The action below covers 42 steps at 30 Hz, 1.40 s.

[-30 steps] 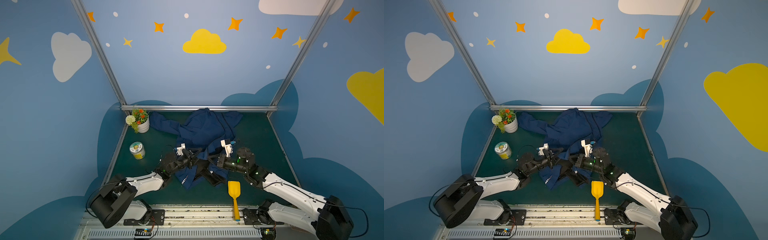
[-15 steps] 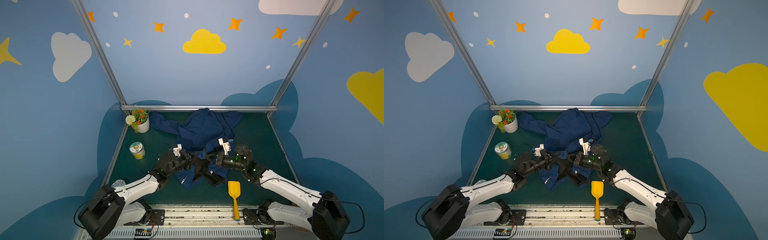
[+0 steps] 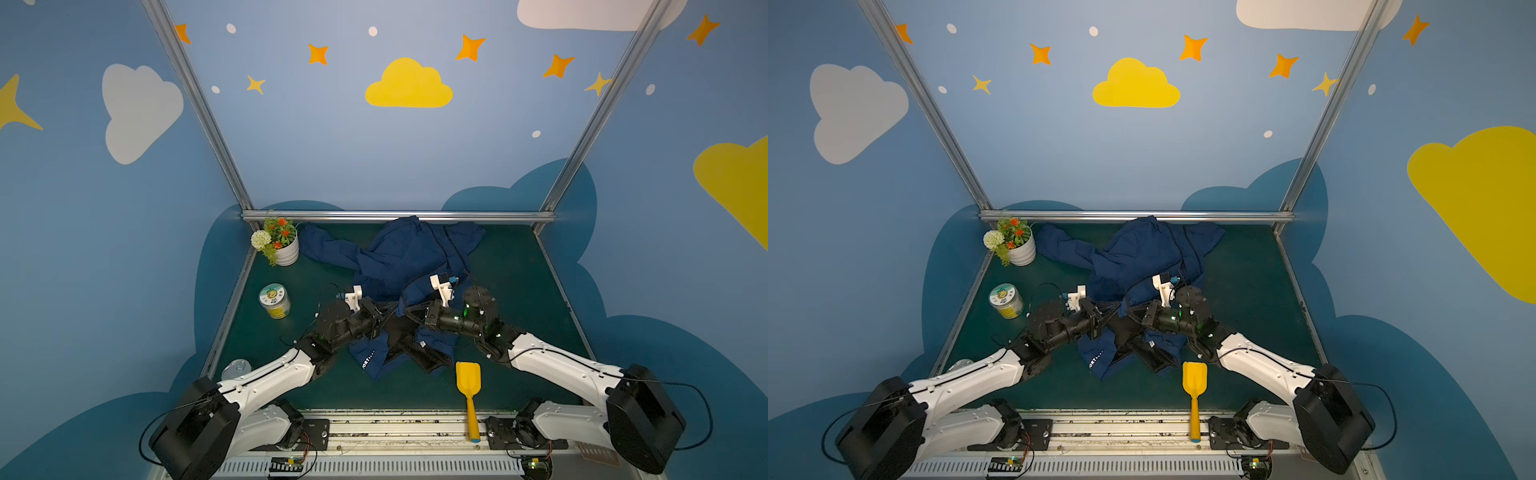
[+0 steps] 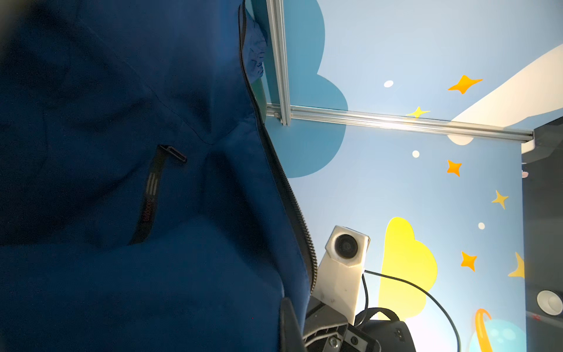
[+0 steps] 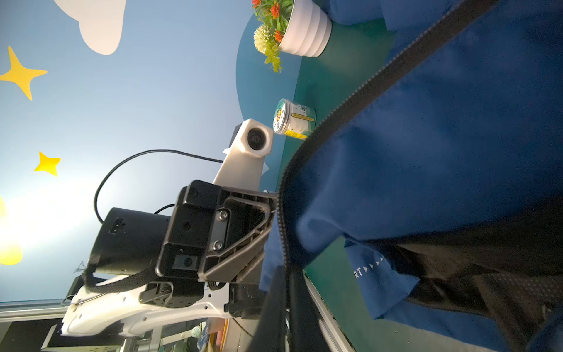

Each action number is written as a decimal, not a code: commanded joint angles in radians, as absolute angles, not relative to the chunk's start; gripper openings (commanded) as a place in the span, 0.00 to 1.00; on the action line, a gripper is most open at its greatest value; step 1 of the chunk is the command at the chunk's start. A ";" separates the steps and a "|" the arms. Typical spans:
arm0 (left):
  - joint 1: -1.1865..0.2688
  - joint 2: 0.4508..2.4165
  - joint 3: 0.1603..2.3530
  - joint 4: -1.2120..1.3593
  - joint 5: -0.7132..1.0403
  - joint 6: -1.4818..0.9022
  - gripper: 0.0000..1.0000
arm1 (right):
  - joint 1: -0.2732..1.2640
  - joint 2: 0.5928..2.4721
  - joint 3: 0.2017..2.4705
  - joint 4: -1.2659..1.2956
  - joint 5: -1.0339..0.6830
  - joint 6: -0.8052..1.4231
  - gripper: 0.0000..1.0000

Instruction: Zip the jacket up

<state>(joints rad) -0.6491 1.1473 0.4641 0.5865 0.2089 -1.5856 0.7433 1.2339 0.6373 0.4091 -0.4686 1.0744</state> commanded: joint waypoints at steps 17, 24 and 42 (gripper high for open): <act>-0.647 1.100 0.544 0.513 0.260 -1.455 0.06 | 0.765 1.286 0.694 0.443 -0.454 1.087 0.00; -0.647 1.125 0.581 0.482 0.302 -1.432 0.22 | 0.763 1.270 0.699 0.435 -0.439 1.076 0.00; -0.649 1.131 0.528 0.520 0.258 -1.446 0.30 | 0.764 1.242 0.699 0.416 -0.431 1.068 0.00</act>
<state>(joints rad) -0.6445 1.1286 0.5442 0.4820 0.2607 -1.4513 0.7609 1.2503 0.6727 0.4007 -0.4347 1.0771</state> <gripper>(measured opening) 0.305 0.047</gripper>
